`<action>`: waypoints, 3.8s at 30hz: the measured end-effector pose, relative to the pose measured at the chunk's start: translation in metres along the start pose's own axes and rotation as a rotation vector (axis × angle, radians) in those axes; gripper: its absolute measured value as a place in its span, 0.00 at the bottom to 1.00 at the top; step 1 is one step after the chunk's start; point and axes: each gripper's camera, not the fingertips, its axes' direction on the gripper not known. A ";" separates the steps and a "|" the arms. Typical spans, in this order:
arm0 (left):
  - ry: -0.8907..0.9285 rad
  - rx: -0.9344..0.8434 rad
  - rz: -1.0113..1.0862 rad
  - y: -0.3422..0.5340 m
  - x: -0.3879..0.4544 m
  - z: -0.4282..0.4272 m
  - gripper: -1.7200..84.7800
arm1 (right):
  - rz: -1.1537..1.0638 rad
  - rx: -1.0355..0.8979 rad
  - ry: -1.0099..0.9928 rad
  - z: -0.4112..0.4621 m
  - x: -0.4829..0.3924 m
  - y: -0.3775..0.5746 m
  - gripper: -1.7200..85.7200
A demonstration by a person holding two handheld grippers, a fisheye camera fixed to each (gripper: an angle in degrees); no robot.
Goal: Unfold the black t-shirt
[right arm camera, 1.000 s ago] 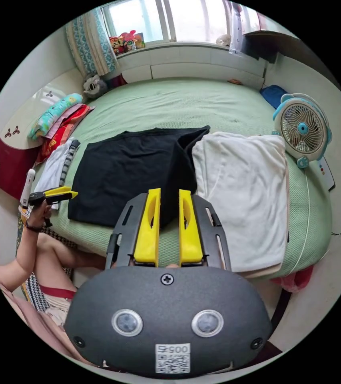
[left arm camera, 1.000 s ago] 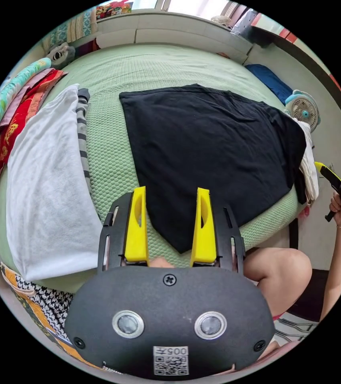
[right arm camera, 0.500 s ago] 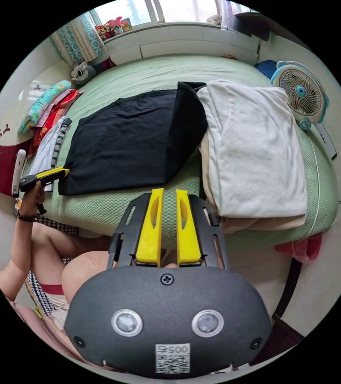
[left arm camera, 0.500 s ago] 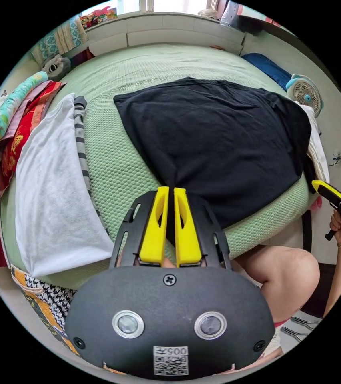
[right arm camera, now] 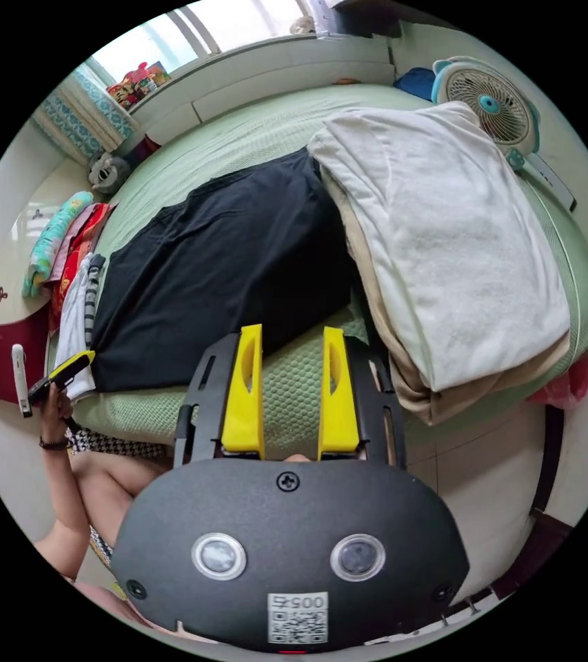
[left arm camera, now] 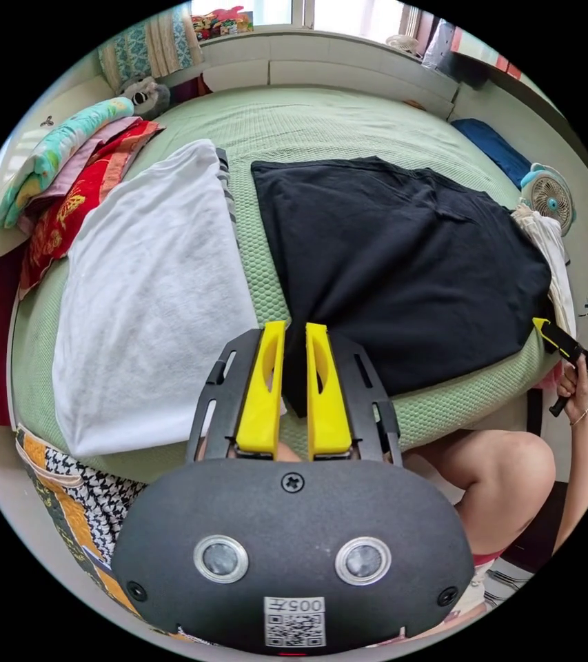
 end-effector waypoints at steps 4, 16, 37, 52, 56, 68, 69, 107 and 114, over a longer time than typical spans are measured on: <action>0.024 0.021 -0.004 -0.002 0.000 -0.007 0.09 | 0.061 0.042 0.012 0.003 0.012 -0.001 0.13; -0.082 0.027 0.042 -0.009 0.017 -0.023 0.08 | -0.005 0.050 0.052 0.001 -0.018 -0.014 0.02; 0.084 0.141 -0.105 -0.004 -0.029 -0.077 0.11 | -0.275 0.038 0.188 -0.041 -0.056 0.030 0.10; -0.010 0.142 -0.114 -0.108 -0.059 -0.070 0.16 | -0.124 0.169 -0.054 -0.005 -0.114 -0.026 0.08; -0.015 0.131 -0.142 -0.135 -0.067 -0.049 0.17 | -0.137 0.156 -0.103 -0.004 -0.112 -0.027 0.07; 0.019 0.223 -0.066 -0.092 -0.052 -0.101 0.04 | -0.109 0.201 -0.097 -0.024 -0.097 -0.025 0.08; 0.021 0.232 -0.033 -0.076 -0.046 -0.119 0.03 | -0.083 0.209 -0.106 -0.028 -0.092 -0.023 0.08; 0.134 -0.009 0.046 0.275 -0.024 -0.149 0.03 | -0.323 -0.039 0.265 0.041 -0.201 -0.062 0.12; 0.110 -0.029 0.062 0.287 -0.018 -0.160 0.03 | -0.308 -0.004 0.248 0.019 -0.195 -0.051 0.01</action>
